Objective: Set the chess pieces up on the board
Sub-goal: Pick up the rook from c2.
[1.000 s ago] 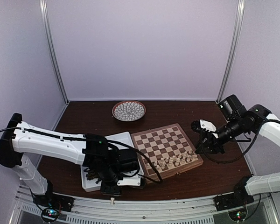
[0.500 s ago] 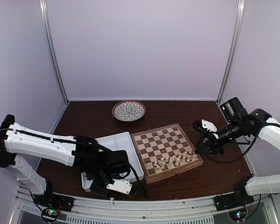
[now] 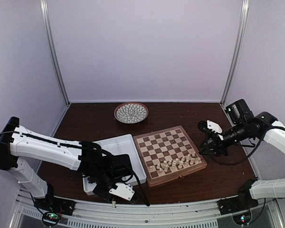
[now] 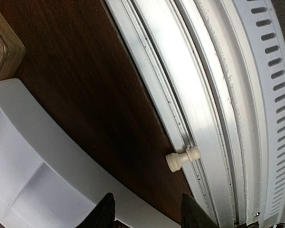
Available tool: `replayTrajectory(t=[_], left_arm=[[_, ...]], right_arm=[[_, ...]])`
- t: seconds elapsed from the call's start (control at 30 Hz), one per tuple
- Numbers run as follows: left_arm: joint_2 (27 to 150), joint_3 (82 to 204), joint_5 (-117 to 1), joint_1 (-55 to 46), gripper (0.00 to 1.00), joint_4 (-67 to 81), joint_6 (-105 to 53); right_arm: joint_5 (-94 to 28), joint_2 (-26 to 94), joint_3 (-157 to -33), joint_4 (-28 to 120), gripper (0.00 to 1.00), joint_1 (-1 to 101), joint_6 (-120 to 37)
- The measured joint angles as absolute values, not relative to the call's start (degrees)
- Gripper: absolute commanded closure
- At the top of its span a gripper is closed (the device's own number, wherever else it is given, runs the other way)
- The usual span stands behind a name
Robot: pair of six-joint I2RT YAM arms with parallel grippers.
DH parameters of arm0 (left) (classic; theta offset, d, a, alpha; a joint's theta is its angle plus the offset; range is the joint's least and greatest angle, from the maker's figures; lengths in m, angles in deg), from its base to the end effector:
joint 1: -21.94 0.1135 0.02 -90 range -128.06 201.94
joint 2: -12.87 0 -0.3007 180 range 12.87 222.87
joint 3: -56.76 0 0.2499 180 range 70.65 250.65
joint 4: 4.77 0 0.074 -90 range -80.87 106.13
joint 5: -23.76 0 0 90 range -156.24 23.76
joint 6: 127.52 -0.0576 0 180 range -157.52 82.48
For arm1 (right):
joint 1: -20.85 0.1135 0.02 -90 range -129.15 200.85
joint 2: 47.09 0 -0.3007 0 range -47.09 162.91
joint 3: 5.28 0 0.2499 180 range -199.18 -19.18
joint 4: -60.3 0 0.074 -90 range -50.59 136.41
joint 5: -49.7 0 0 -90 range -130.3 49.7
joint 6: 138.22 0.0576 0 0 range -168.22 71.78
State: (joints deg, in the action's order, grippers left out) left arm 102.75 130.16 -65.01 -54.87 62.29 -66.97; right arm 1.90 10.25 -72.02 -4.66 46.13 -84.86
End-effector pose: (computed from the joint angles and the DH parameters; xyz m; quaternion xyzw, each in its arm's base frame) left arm 0.0613 -0.2669 0.2126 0.7990 0.5985 -0.0324 0.0473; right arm 0.1374 0.1077 0.3113 -0.5498 0.7093 0.3148 0.3089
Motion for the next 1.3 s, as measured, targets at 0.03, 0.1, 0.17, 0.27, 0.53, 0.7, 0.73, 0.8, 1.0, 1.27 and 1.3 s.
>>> replayTrajectory(t=[0.03, 0.1, 0.17, 0.27, 0.53, 0.7, 0.73, 0.8, 1.0, 1.27, 1.3], left_arm=[[103.08, 130.16, -65.38, -54.87, 0.53, 61.99, -67.43], [104.31, 130.18, -66.19, -54.87, 0.54, 61.38, -68.2], [105.92, 130.2, -66.78, -54.87, 0.54, 61.07, -68.83], [107.45, 130.22, -67.5, -54.87, 0.54, 60.33, -69.66], [105.66, 130.27, -68.61, -54.46, 0.54, 58.64, -69.62], [93.86, 126.88, -70.43, -50.83, 0.46, 51.74, -64.46], [91.17, 126.27, -70.91, -49.17, 0.45, 49.64, -62.32], [87.48, 125.79, -71.41, -45.3, 0.44, 45.64, -58.12], [81.79, 125.37, -74.32, -37.26, 0.43, 36.18, -49.05], [77.4, 121.85, -80.68, -36.3, 0.28, 32.42, -43.63], [76.88, 121.61, -81.77, -36.14, 0.27, 32.11, -42.87]], right_arm=[[1.9, 10.25, -72.02, -4.64, 0.63, 46.13, -84.86], [1.92, 10.25, -72.02, -4.51, 0.62, 46.1, -84.84], [1.96, 10.25, -72.02, -4.4, 0.62, 46.1, -84.82], [2.12, 10.34, -72.02, -4.34, 0.62, 46.1, -84.64], [0.59, 17.6, -78.14, -7.09, 0.62, 47.26, -86.13], [-3.06, 30.28, -89.63, -8.77, 0.64, 52.38, -86.79], [-4.03, 33.4, -92.41, -8.97, 0.64, 53.88, -86.83], [-5.78, 39.11, -97.37, -9.87, 0.65, 56.7, -87.03], [-9.77, 55.11, -109.46, -15.46, 0.63, 62.32, -88.03], [-12.92, 63.32, -115.69, -22.19, 0.59, 63.76, -89.02], [-13.25, 63.59, -115.82, -22.46, 0.59, 64.07, -88.97]])
